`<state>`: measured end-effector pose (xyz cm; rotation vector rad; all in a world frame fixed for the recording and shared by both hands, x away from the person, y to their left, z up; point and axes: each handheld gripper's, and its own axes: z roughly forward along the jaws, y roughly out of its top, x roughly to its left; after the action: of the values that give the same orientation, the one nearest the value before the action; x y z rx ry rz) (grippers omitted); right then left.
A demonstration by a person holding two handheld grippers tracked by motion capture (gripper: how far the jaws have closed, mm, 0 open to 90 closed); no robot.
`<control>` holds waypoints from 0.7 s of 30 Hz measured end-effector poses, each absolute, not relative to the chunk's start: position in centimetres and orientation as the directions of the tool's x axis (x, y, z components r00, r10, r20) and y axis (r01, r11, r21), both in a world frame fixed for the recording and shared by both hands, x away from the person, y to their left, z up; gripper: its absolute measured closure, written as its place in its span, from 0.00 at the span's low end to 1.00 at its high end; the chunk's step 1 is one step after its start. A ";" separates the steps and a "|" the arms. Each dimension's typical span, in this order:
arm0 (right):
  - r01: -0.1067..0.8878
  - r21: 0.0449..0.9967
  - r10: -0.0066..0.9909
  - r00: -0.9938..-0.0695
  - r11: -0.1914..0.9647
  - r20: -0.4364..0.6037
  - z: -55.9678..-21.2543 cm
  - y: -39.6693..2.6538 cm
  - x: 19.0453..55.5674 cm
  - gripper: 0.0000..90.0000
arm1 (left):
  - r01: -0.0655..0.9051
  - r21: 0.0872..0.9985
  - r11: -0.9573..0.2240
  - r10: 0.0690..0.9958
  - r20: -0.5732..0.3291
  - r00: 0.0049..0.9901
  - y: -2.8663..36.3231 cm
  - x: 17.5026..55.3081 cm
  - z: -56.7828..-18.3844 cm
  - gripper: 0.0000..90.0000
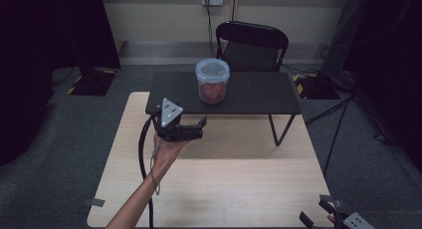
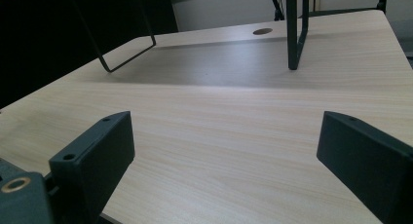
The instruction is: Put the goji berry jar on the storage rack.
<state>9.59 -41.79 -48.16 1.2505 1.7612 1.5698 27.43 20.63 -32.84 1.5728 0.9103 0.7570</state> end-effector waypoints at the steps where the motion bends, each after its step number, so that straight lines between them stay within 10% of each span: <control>1: 0.315 0.946 0.851 -0.476 -0.069 0.221 -48.2 -41.8 9.6 0.06 | 0.158 0.984 -0.078 0.869 -0.011 0.495 21.1 26.6 -33.3 0.00; 21: 0.321 0.944 0.850 -0.474 -0.079 0.232 -48.2 -41.8 9.6 0.05 | 0.212 0.977 0.032 0.872 -0.131 0.472 29.4 14.9 -44.2 0.01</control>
<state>9.61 -41.81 -48.21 1.2611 1.7559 1.5785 14.94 29.36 -44.18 1.4838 0.9997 0.6688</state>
